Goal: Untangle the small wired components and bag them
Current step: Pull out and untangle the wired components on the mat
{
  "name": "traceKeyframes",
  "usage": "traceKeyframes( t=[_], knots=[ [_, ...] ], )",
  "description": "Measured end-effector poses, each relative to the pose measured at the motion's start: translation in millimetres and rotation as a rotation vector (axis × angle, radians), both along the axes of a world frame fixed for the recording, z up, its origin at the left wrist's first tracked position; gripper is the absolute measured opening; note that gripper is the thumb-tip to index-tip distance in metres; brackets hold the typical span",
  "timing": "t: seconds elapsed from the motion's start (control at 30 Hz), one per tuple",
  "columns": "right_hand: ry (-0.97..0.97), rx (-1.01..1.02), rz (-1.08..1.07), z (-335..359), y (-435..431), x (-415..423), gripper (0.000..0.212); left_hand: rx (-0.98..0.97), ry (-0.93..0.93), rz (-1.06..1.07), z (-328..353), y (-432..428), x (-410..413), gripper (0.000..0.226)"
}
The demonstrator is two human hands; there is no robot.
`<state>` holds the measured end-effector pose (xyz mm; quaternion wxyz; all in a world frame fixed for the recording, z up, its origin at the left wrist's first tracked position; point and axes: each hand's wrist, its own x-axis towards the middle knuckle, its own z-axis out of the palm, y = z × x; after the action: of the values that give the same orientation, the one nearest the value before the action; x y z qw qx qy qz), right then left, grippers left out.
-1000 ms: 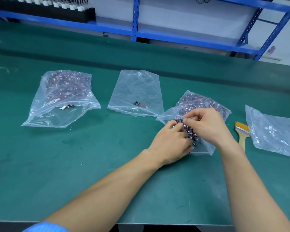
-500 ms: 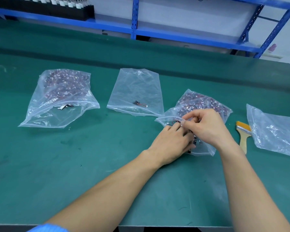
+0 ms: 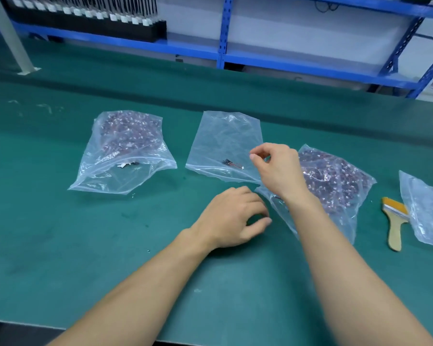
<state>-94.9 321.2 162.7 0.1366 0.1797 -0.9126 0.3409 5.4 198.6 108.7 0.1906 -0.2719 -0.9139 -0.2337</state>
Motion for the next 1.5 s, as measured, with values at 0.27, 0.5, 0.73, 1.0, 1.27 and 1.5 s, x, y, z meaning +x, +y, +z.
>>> traceKeyframes(
  t=[0.27,0.5,0.73,1.0,1.27,1.5],
  knots=[
    [-0.193,0.289,-0.079,-43,-65,-43,0.015,0.338,-0.091,0.297,-10,-65,3,0.019],
    [-0.144,0.267,-0.172,-54,-73,-46,0.013,0.455,-0.067,0.381,-10,-72,-6,0.022],
    [-0.124,-0.352,0.056,-32,-62,-8,0.014,0.82,-0.103,0.499,-7,-82,-11,0.01],
    [-0.51,-0.648,0.193,-50,-47,38,0.011,0.825,-0.305,0.333,-12,-80,-10,0.018],
    [-0.525,-0.748,0.147,-59,-38,41,0.012,0.828,-0.294,0.45,-11,-86,-8,0.019],
    [-0.505,-0.801,0.155,-55,-32,40,0.017,0.865,-0.233,0.589,-6,-102,2,0.018]
  ],
)
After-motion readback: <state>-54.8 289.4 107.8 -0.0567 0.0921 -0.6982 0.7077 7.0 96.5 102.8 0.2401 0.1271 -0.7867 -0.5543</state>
